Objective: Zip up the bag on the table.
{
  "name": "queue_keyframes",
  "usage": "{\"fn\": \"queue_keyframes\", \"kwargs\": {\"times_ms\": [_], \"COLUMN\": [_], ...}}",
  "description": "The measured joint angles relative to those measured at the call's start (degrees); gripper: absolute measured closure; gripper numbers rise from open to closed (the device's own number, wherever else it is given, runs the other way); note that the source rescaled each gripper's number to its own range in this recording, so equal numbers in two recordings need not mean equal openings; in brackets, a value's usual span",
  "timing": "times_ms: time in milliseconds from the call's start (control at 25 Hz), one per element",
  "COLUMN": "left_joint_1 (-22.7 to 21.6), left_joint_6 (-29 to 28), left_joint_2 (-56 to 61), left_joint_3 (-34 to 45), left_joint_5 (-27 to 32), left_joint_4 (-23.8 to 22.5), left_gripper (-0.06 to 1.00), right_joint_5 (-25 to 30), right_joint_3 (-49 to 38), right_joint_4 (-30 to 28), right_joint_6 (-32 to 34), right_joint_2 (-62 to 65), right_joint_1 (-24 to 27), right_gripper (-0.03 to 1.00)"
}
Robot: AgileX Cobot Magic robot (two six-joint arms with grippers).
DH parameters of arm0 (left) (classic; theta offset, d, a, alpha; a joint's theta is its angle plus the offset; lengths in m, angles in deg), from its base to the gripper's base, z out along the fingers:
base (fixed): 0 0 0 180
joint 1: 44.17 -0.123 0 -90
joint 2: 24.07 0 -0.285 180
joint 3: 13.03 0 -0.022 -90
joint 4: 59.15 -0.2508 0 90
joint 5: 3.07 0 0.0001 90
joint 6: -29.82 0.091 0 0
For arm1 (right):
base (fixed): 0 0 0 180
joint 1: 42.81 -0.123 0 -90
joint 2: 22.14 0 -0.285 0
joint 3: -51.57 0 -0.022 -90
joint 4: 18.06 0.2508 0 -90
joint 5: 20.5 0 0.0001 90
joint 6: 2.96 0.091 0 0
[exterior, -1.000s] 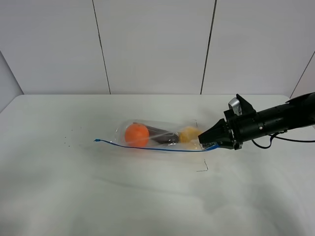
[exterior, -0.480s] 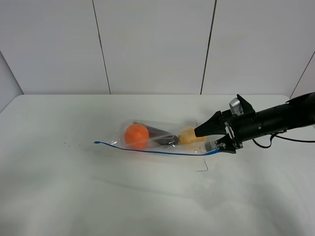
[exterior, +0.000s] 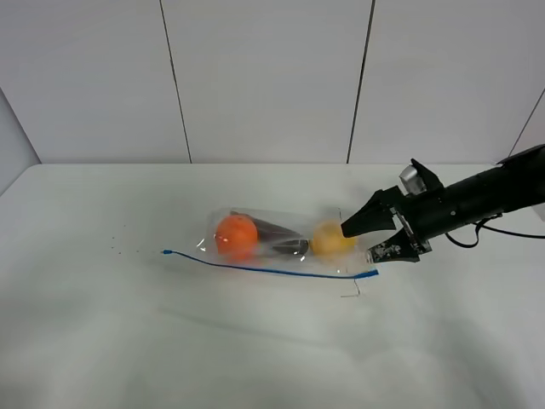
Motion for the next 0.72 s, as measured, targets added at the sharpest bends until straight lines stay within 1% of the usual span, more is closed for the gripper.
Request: {"fn": "queue_keyframes", "kwargs": {"times_ms": [80,120,240,280,360,440,480,560,600,720], "left_joint_1": [0.0,0.0,0.0,0.0,0.0,0.0,0.0,0.0,0.0,0.0], "left_joint_6": [0.0,0.0,0.0,0.0,0.0,0.0,0.0,0.0,0.0,0.0], "left_joint_2": [0.0,0.0,0.0,0.0,0.0,0.0,0.0,0.0,0.0,0.0], "left_joint_3": [0.0,0.0,0.0,0.0,0.0,0.0,0.0,0.0,0.0,0.0], "left_joint_5": [0.0,0.0,0.0,0.0,0.0,0.0,0.0,0.0,0.0,0.0], "left_joint_4": [0.0,0.0,0.0,0.0,0.0,0.0,0.0,0.0,0.0,0.0], "left_gripper": [-0.05,-0.05,-0.05,-0.05,-0.05,-0.05,-0.05,-0.05,-0.05,-0.05], "right_joint_5": [-3.9,-6.3,-13.2,-15.3,-17.4,-17.5,-17.4,-16.8,-16.8,-16.8], "right_joint_3": [1.5,2.1,2.7,2.8,2.8,2.8,2.8,2.8,2.8,2.8], "right_joint_4": [-6.6,-10.9,-26.5,-33.0,-45.7,-58.6,-63.9,-70.5,-72.1,-72.7], "right_joint_6": [5.6,9.3,22.2,27.4,37.2,47.1,51.5,57.2,58.7,59.7], "right_joint_2": [1.9,3.0,6.7,7.9,9.8,11.0,11.3,11.9,12.1,12.3], "right_joint_1": [0.0,0.0,0.0,0.0,0.0,0.0,0.0,0.0,0.0,0.0], "right_gripper": [-0.03,-0.03,-0.03,-0.03,-0.03,-0.03,-0.03,-0.03,-0.03,-0.03]}}
